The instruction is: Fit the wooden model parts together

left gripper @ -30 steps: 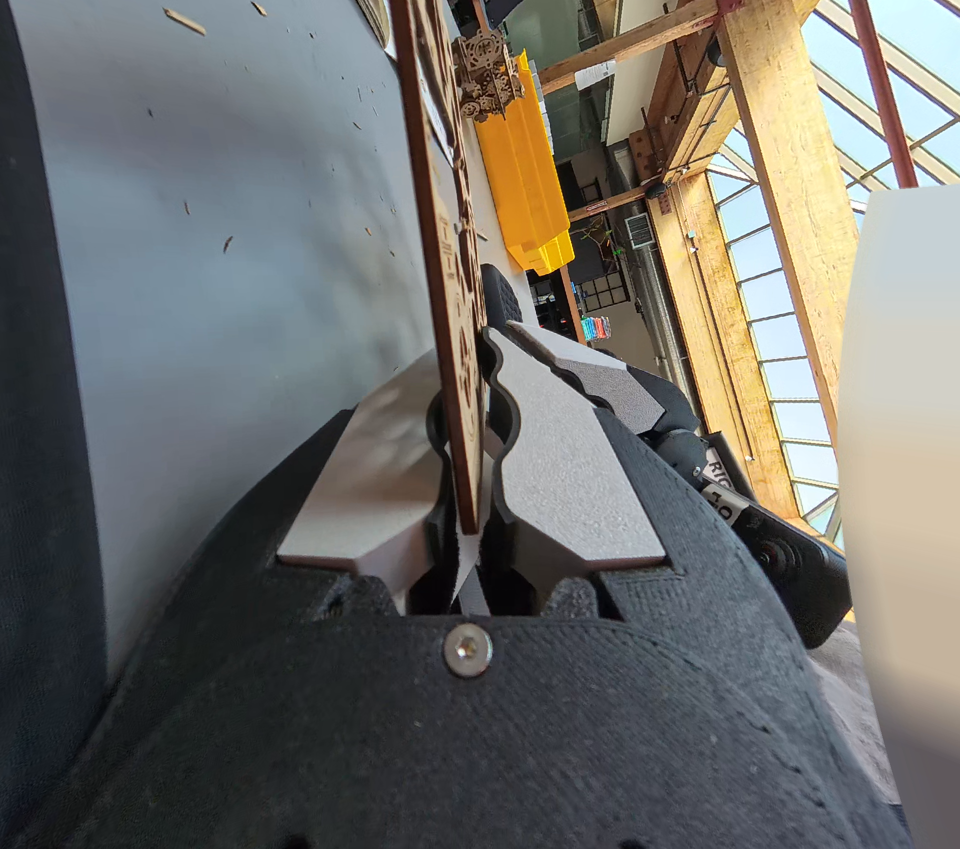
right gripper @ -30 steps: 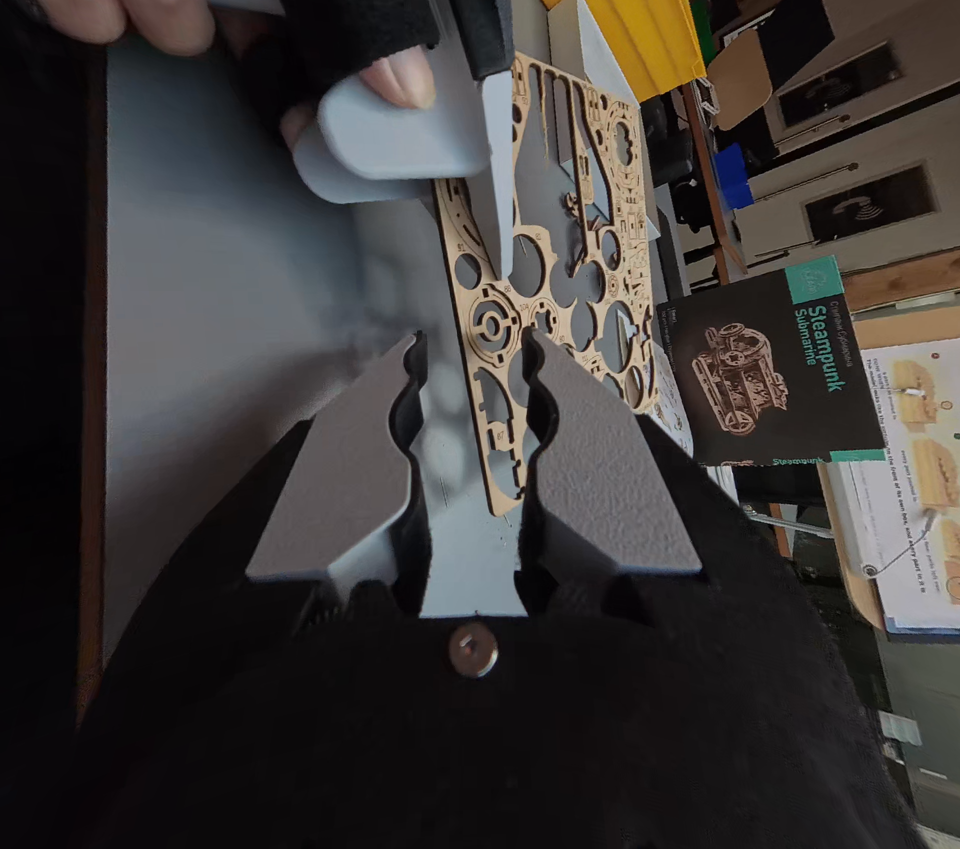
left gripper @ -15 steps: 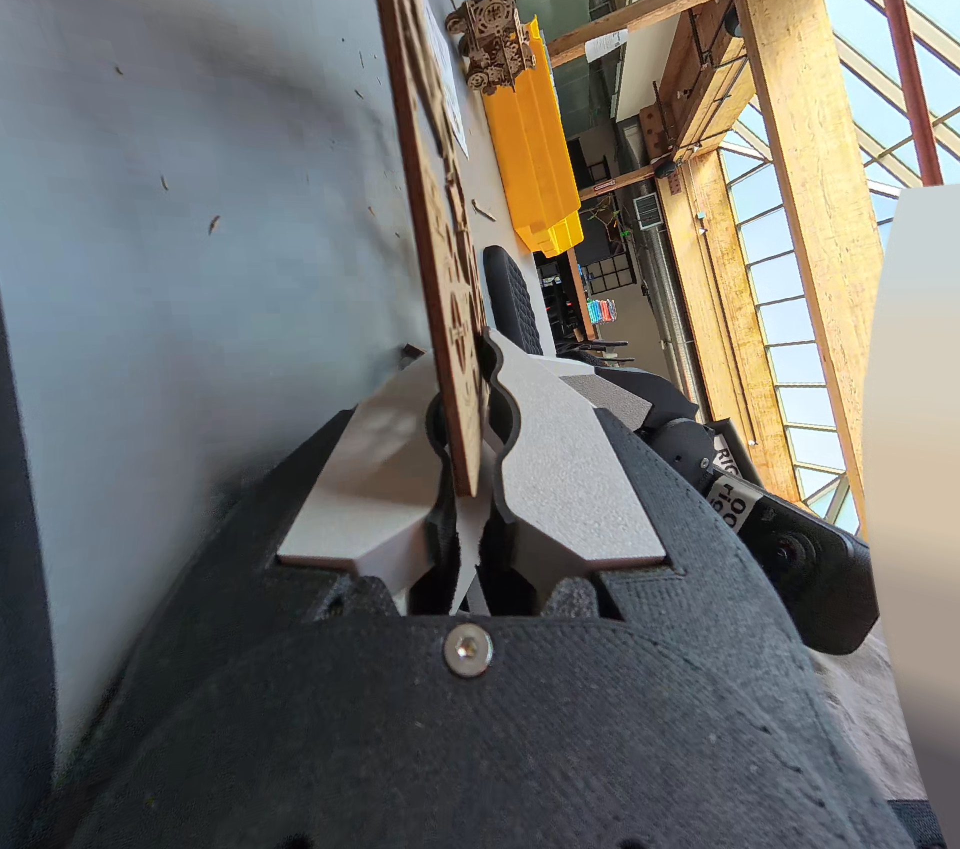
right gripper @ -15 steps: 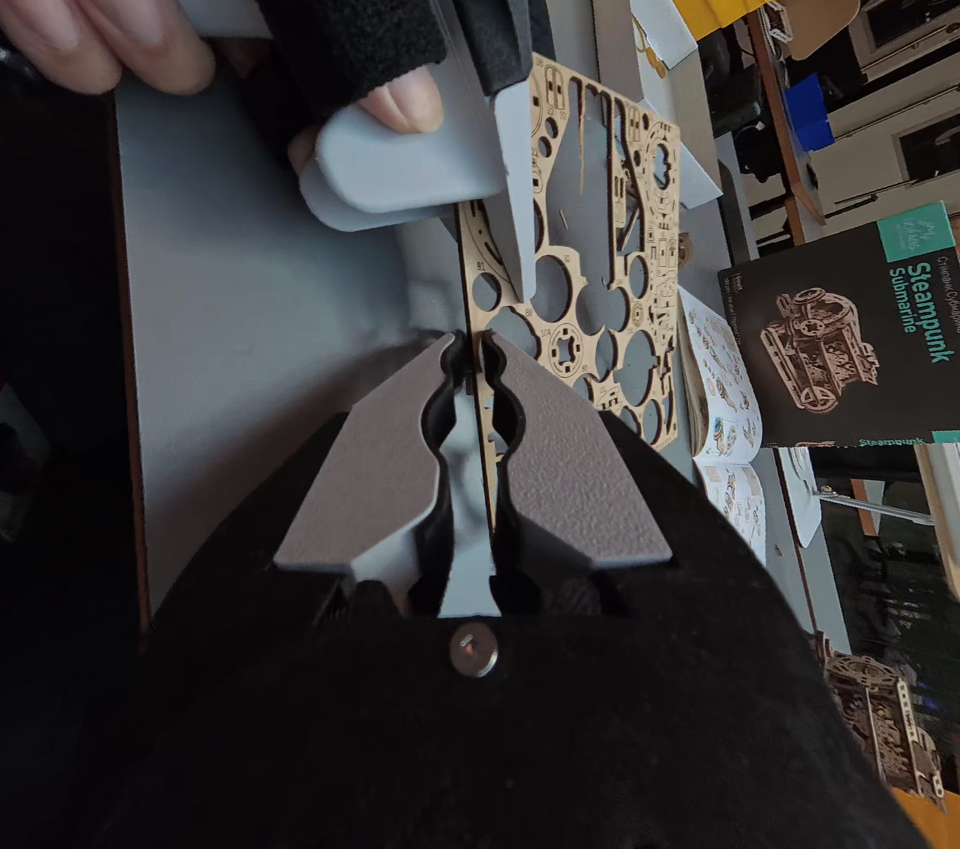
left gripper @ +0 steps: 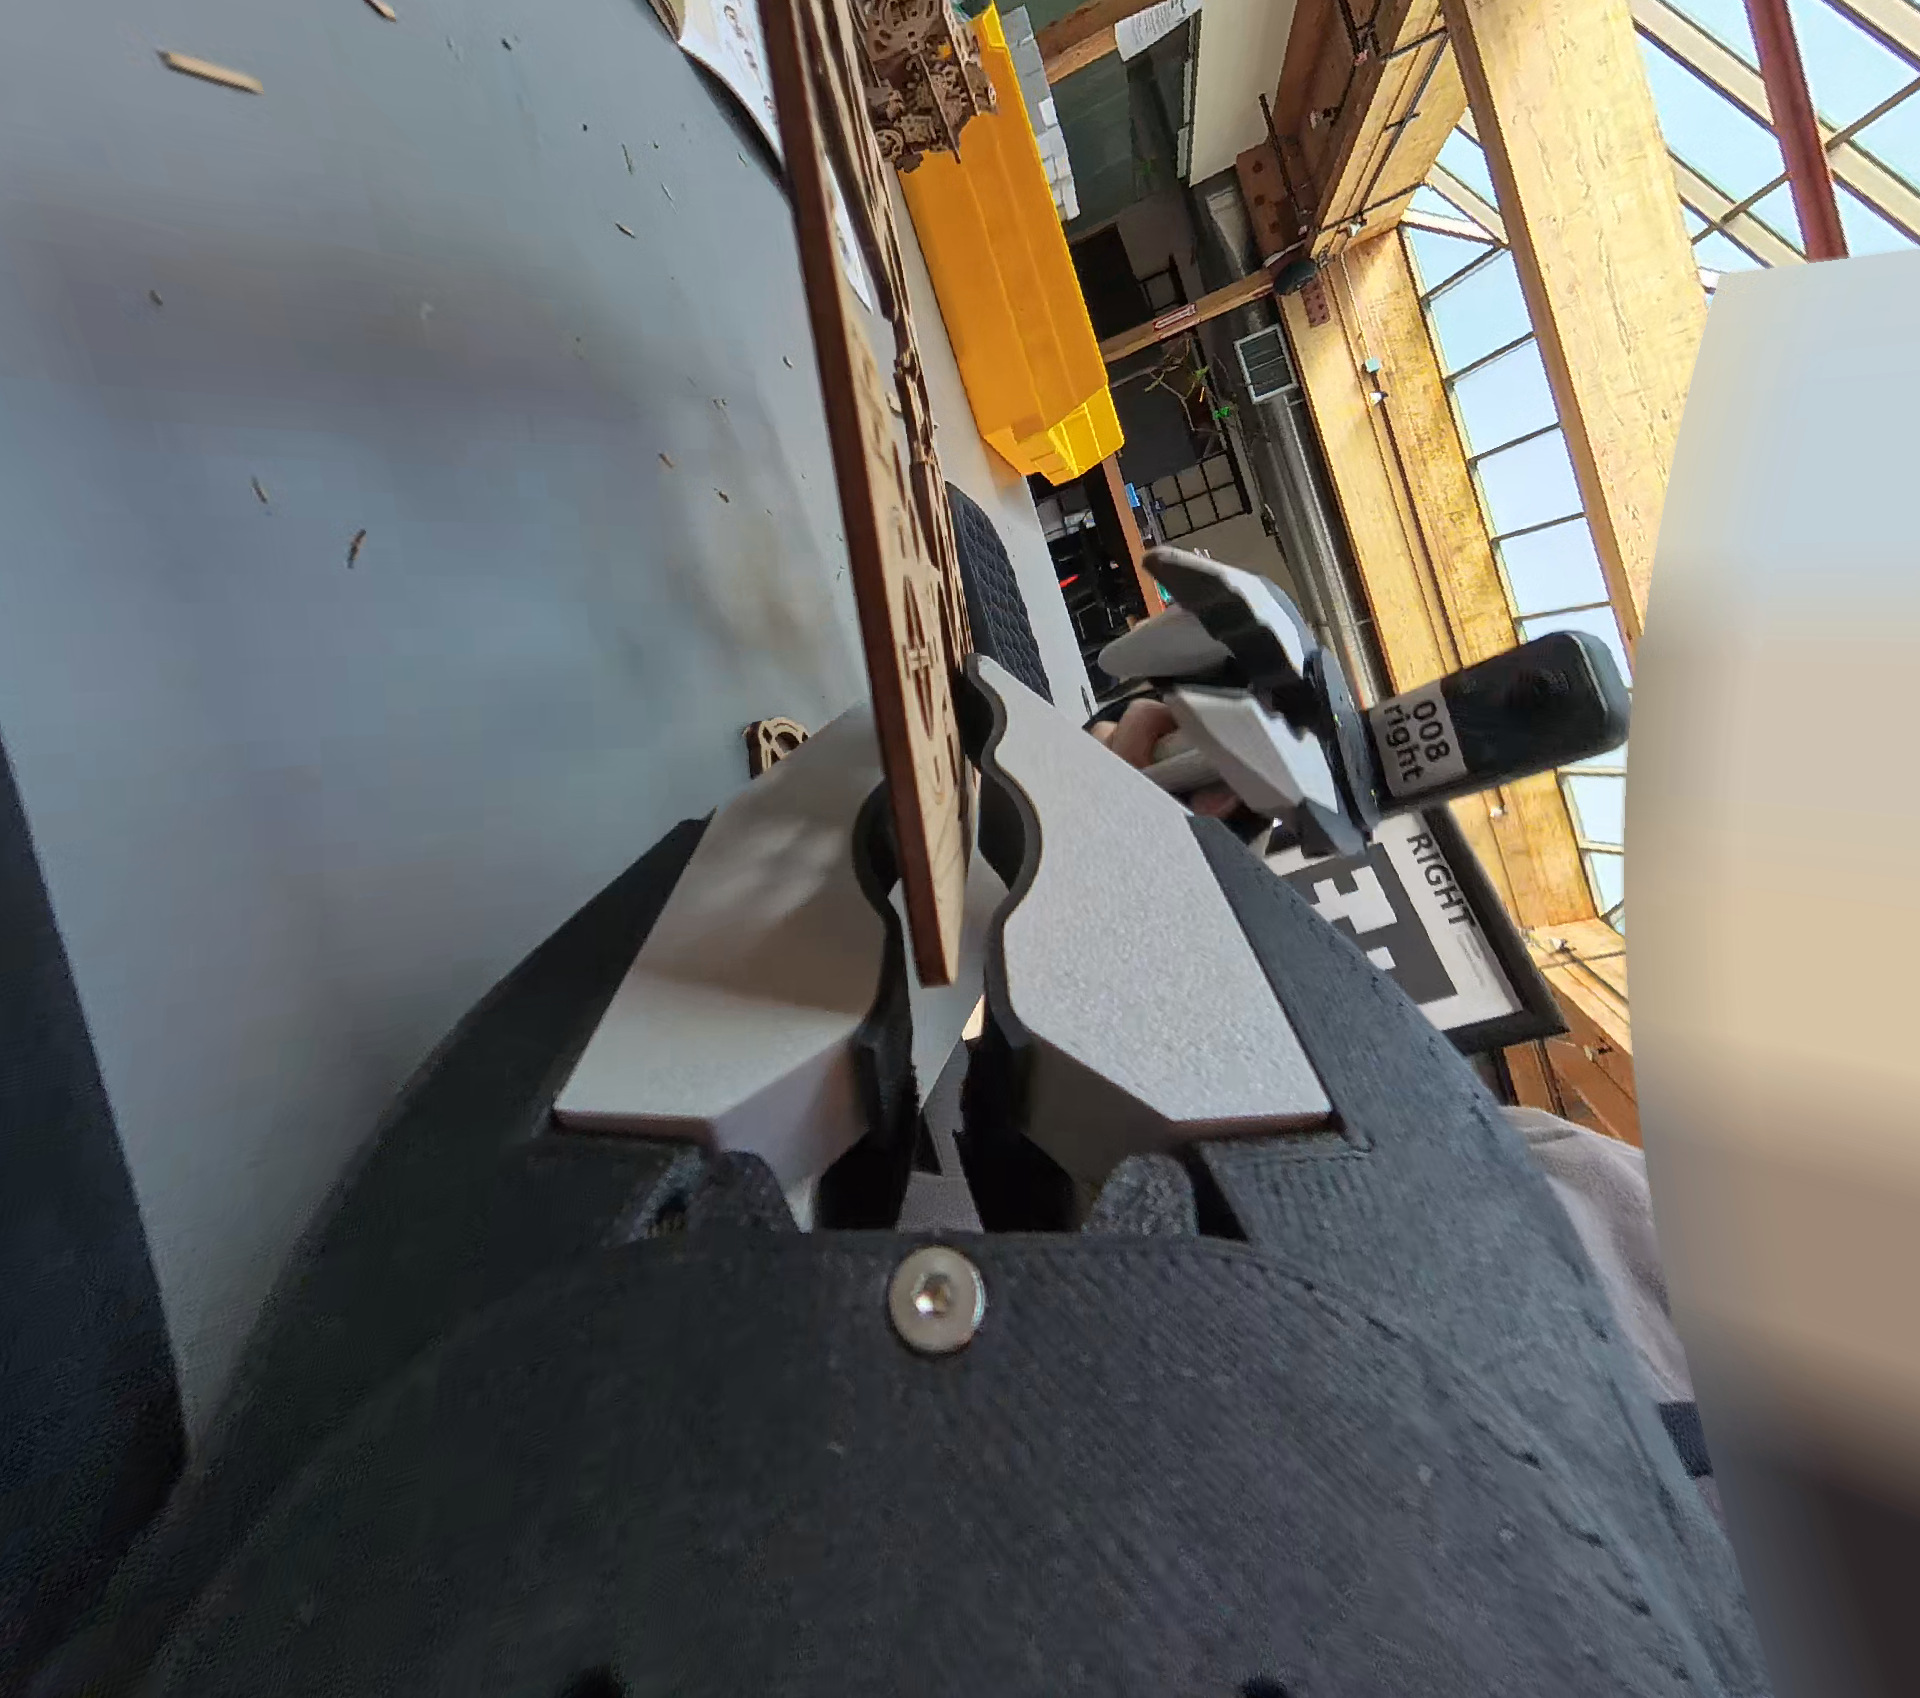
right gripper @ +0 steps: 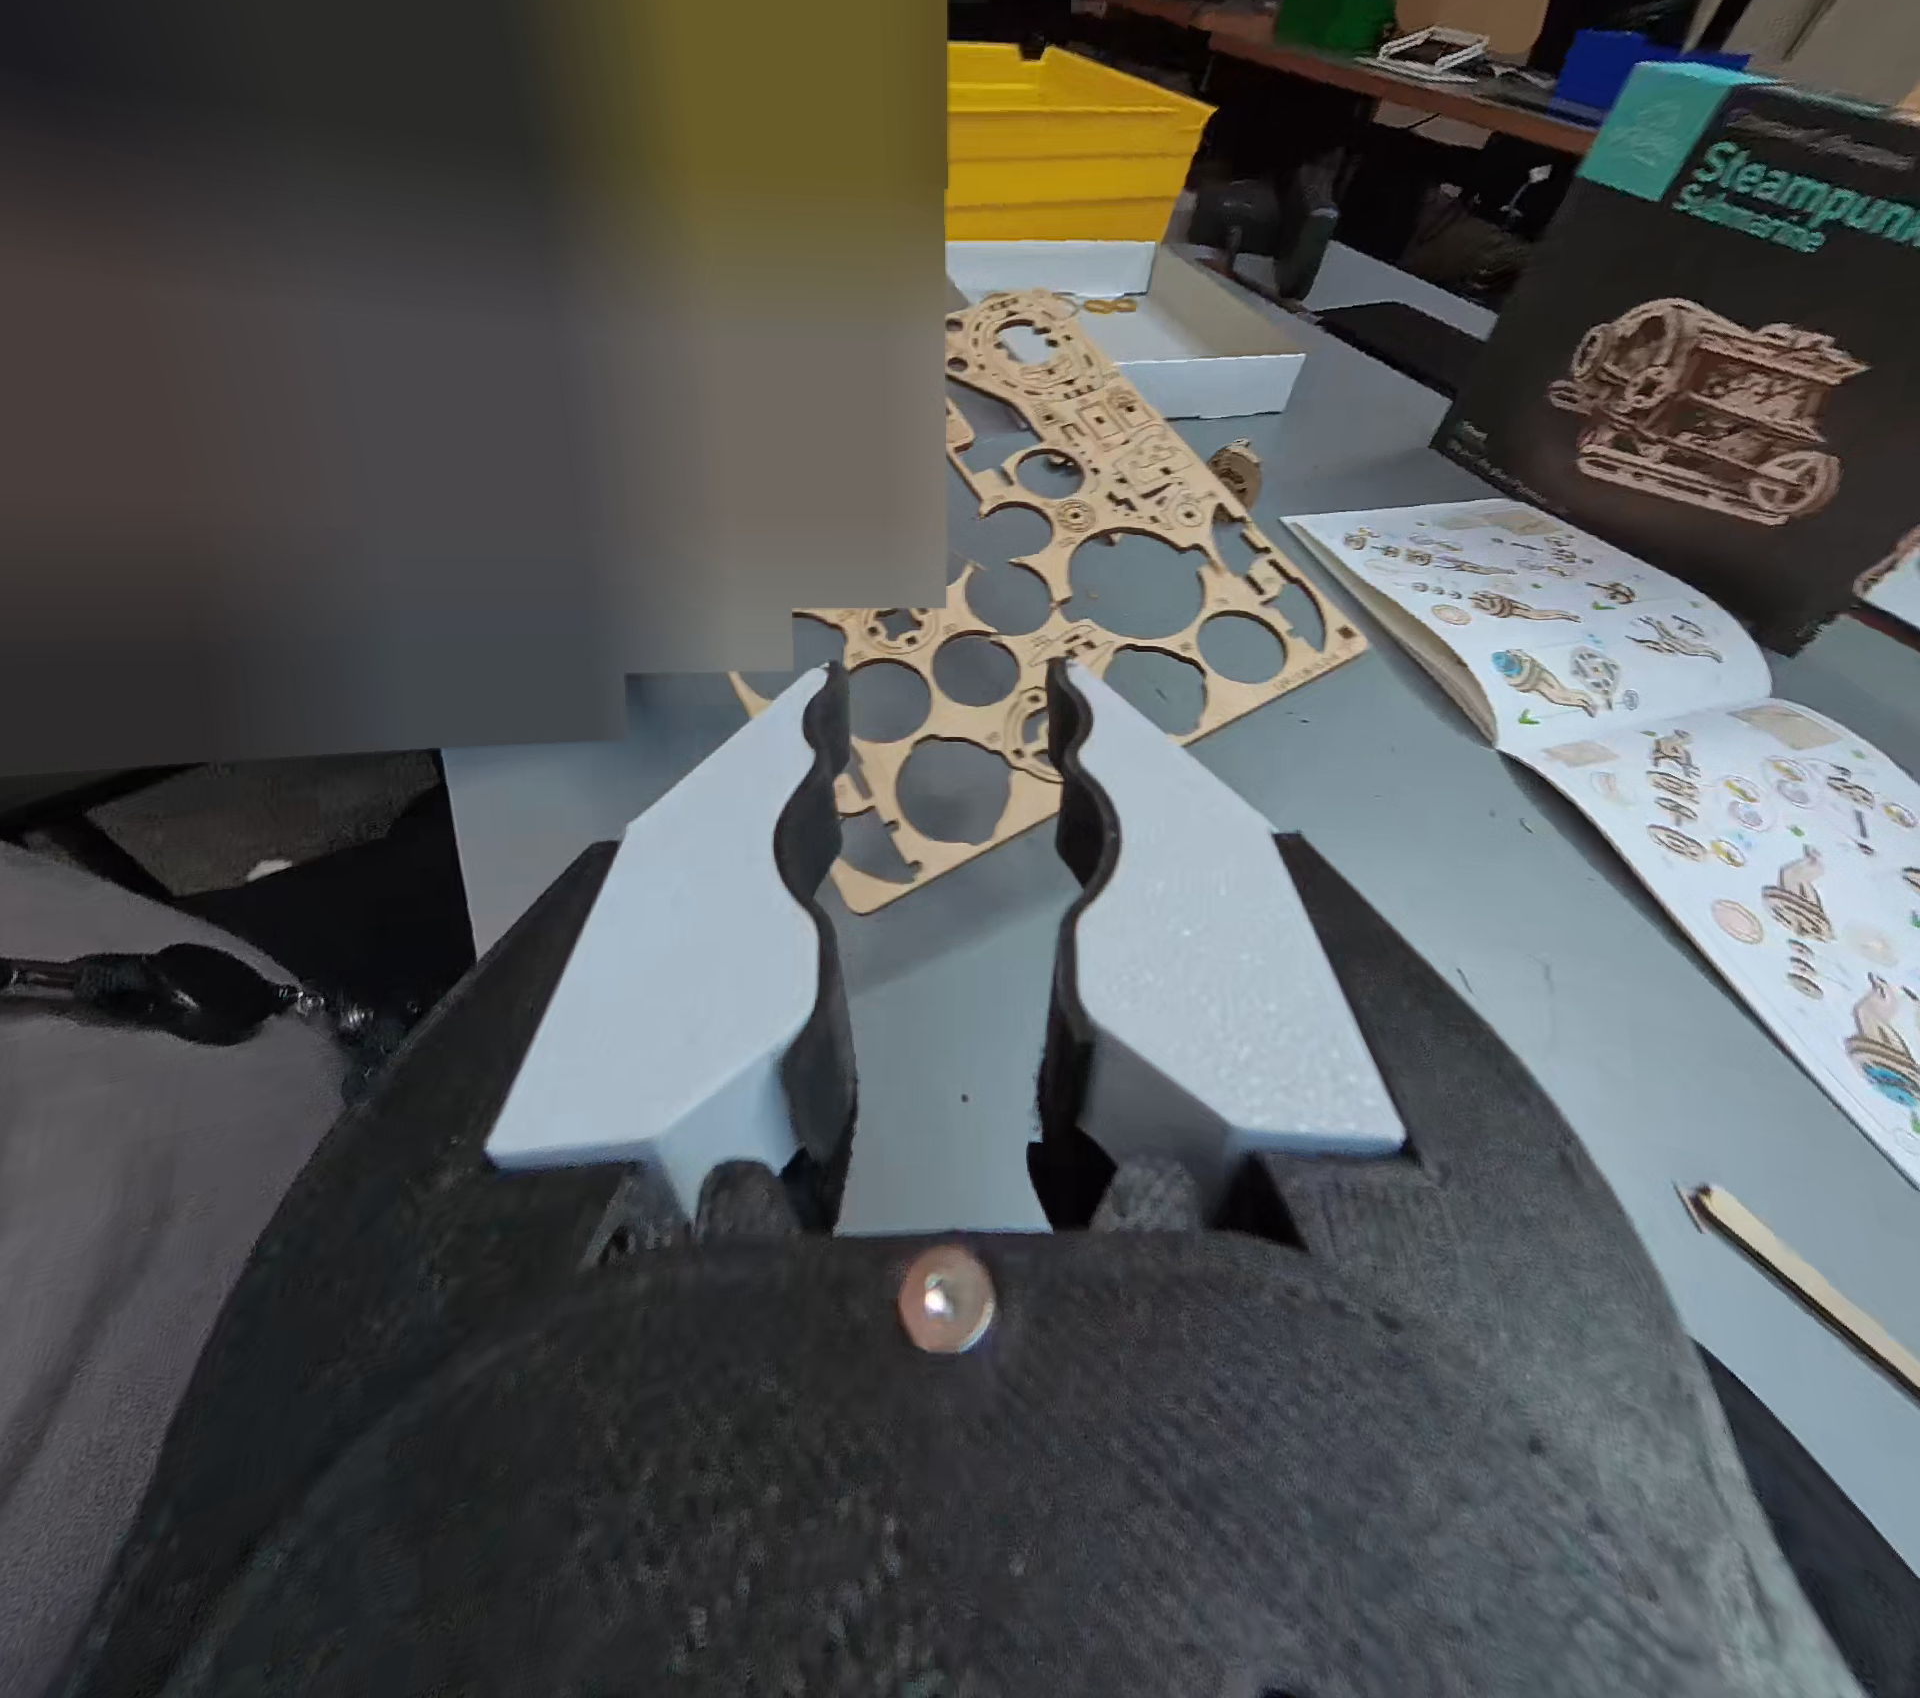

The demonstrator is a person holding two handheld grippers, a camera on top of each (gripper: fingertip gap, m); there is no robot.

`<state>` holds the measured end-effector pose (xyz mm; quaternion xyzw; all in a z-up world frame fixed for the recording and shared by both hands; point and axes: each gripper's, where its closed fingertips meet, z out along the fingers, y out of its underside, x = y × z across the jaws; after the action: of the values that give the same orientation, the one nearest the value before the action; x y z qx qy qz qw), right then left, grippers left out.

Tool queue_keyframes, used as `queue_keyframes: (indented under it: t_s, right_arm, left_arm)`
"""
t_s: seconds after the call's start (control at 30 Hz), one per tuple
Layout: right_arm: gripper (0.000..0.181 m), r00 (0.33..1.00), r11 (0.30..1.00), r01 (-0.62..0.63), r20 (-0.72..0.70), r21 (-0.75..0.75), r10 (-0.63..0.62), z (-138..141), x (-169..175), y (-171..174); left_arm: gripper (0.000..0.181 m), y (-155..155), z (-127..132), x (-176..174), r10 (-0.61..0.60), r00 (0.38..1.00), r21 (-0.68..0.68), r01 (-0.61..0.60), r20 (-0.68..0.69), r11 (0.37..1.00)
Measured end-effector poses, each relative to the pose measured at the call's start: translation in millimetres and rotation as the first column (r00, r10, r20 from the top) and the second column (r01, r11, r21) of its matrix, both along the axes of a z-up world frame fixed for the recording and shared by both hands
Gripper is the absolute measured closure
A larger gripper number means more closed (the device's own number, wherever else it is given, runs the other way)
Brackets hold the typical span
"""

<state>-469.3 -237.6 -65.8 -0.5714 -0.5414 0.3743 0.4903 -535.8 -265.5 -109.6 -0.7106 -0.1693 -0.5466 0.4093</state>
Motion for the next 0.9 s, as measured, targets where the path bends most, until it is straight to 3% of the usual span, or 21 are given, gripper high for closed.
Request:
queue_keyframes:
  t_s: [0.1, 0.17, 0.27, 0.33, 0.53, 0.67, 0.8, 0.9]
  right_arm:
    - [0.143, 0.993, 0.992, 0.042, -0.107, -0.116, -0.054, 20, 23, 35]
    - [0.148, 0.994, 0.959, 0.020, -0.097, -0.283, -0.050, 9, 26, 49]
    - [0.145, 0.990, 0.799, -0.116, -0.135, -0.590, 0.045, -7, 11, 36]
    - [0.144, 0.979, 0.682, -0.190, -0.192, -0.706, 0.073, -11, 1, 26]
    - [0.144, 0.946, 0.458, -0.324, -0.283, -0.828, 0.159, -10, -24, 7]
    - [0.147, 0.938, 0.371, -0.336, -0.272, -0.866, 0.215, -24, -37, -7]
    - [0.176, 0.888, 0.245, -0.449, -0.398, -0.859, 0.232, -12, -38, -14]
    - [0.179, 0.867, 0.204, -0.491, -0.450, -0.847, 0.215, -7, -37, -13]
  left_arm:
    - [0.179, -9, 10, 2, -0.159, 0.987, 0.026, 0.159, -0.005, 0.987]
    - [0.179, -14, 18, -1, -0.239, 0.971, 0.056, 0.238, 0.009, 0.970]
    - [0.180, -18, 24, -10, -0.303, 0.953, 0.077, 0.303, -0.001, 0.950]
    - [0.179, -21, 28, -15, -0.322, 0.946, 0.096, 0.323, -0.022, 0.942]
    - [0.179, -28, 28, -26, -0.370, 0.925, 0.096, 0.378, -0.091, 0.921]
    - [0.179, -33, 29, -28, -0.408, 0.908, 0.110, 0.417, -0.100, 0.902]
    - [0.181, -33, 30, -30, -0.425, 0.902, 0.114, 0.432, -0.079, 0.895]
    - [0.178, -32, 35, -30, -0.439, 0.897, 0.131, 0.442, -0.055, 0.887]
